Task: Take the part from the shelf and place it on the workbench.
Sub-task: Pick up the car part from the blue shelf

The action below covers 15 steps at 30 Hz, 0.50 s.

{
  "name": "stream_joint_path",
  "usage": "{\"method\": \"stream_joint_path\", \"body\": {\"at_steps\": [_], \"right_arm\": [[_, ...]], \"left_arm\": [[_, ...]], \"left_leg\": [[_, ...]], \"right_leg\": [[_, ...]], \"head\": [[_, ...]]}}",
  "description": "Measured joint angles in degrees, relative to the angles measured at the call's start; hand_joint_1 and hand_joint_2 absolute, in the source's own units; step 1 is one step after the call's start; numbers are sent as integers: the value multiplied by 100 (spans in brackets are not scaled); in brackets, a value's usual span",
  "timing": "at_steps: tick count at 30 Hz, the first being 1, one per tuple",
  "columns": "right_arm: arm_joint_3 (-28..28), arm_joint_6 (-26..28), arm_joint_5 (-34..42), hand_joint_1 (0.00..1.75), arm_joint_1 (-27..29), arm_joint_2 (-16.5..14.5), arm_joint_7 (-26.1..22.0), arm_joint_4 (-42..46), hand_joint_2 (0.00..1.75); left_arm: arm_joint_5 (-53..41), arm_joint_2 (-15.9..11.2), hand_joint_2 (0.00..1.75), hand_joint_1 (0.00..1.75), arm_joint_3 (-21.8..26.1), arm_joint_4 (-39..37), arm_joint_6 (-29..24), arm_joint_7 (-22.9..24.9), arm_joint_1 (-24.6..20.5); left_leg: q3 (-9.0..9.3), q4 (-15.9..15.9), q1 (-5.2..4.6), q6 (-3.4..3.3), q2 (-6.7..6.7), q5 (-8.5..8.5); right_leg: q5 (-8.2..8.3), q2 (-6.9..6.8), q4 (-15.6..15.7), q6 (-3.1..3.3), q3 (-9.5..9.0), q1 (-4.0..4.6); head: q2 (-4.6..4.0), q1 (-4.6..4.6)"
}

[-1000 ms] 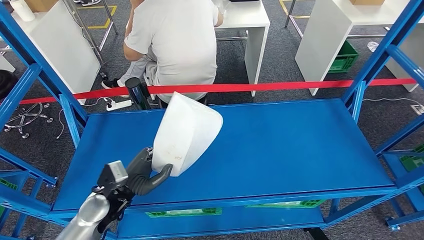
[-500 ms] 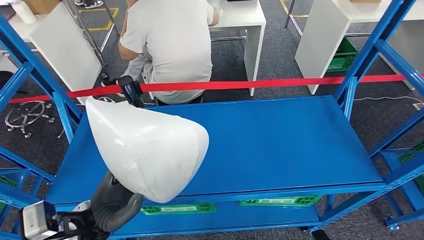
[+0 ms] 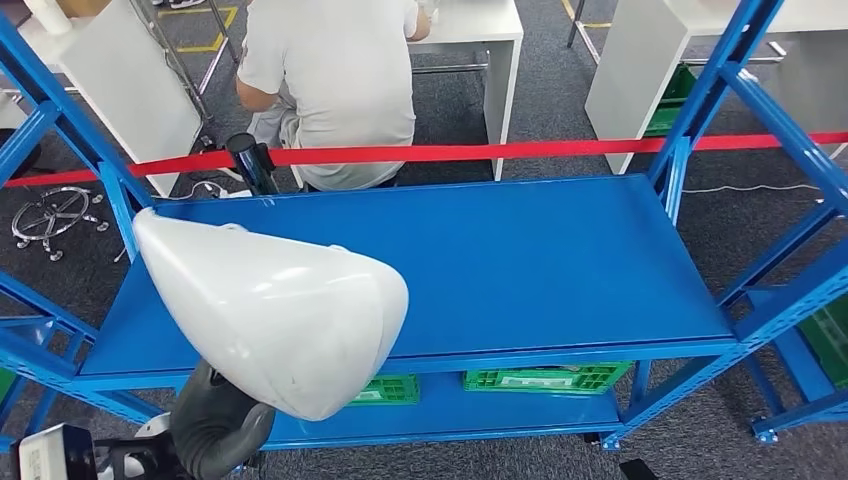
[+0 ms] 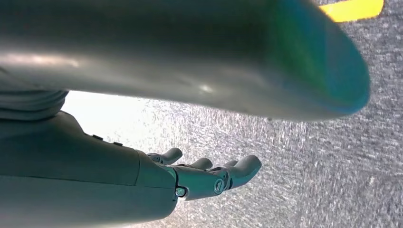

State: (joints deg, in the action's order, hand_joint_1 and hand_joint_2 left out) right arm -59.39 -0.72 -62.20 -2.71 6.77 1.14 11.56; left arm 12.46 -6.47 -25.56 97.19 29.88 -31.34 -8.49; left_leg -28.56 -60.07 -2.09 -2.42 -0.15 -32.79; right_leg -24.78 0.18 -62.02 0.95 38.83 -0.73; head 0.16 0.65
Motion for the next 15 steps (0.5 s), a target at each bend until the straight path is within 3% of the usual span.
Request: {"method": "stream_joint_path", "body": {"at_steps": [2, 3, 5, 7, 8, 9, 11, 12, 13, 15], "right_arm": [[0, -1, 15, 0, 23, 26, 72, 1, 0], [0, 1, 27, 0, 35, 33, 102, 1, 0], [-1, 3, 45, 0, 46, 47, 113, 1, 0], [-1, -13, 51, 0, 26, 55, 74, 1, 0], [-1, -25, 55, 0, 16, 48, 31, 1, 0], [-1, -39, 57, 0, 9, 33, -21, 1, 0], [0, -61, 55, 0, 3, -6, -121, 1, 0], [0, -73, 43, 0, -10, -37, -147, 0, 0], [0, -83, 23, 0, -28, -75, -161, -1, 0], [0, -105, -50, 0, -60, -176, -160, -3, 0]], "left_arm": [[4, 26, 175, 175, 4, -15, 27, -7, 20], [-7, 39, 175, 175, 10, -21, 24, -10, 33], [-37, 61, 175, 175, 36, -28, -25, -34, 58], [-48, 64, 175, 175, 92, -25, -95, -61, 111], [-29, 64, 175, 175, 136, -14, -109, -57, 157], [1, 63, 175, 175, 184, 3, -107, -43, 205], [65, 64, 175, 175, 273, 44, -69, 14, 281], [83, 67, 175, 175, 312, 71, -53, 65, 303], [91, 72, 175, 175, 349, 107, -44, 124, 324], [82, 81, 175, 175, 445, 229, -45, 269, 394]], "left_leg": [[-22, 152, -6, 12, 17, 171], [-41, 226, 9, 12, 29, 262], [-125, 319, 41, 15, 49, 443], [-294, 297, 44, 10, 61, 580], [-402, 267, 48, 19, 72, 643], [-513, 232, 54, 32, 83, 699], [-707, 152, 73, 66, 95, 784], [-791, 95, 82, 91, 95, 814], [-873, 37, 83, 118, 93, 840], [-975, -70, 75, 178, 89, 881]], "right_leg": [[77, 4, 75, -69, -19, -20], [4, 5, 52, -96, -5, -17], [-448, 6, -298, -140, 96, -14], [-934, 4, -954, -187, 236, -15], [-989, 3, -1205, -209, 244, -22], [-933, 1, -1319, -229, 189, -29], [-661, -4, -1105, -266, -106, -47], [-622, -5, -796, -284, -344, -61], [-665, -4, -465, -293, -585, -63], [-808, 18, -4, -206, -876, -46]], "head": [[1, 8], [1, 7], [0, 2], [0, -1], [0, 0], [1, 0], [-1, 0], [-1, -2], [-1, -4], [-1, -3]]}}
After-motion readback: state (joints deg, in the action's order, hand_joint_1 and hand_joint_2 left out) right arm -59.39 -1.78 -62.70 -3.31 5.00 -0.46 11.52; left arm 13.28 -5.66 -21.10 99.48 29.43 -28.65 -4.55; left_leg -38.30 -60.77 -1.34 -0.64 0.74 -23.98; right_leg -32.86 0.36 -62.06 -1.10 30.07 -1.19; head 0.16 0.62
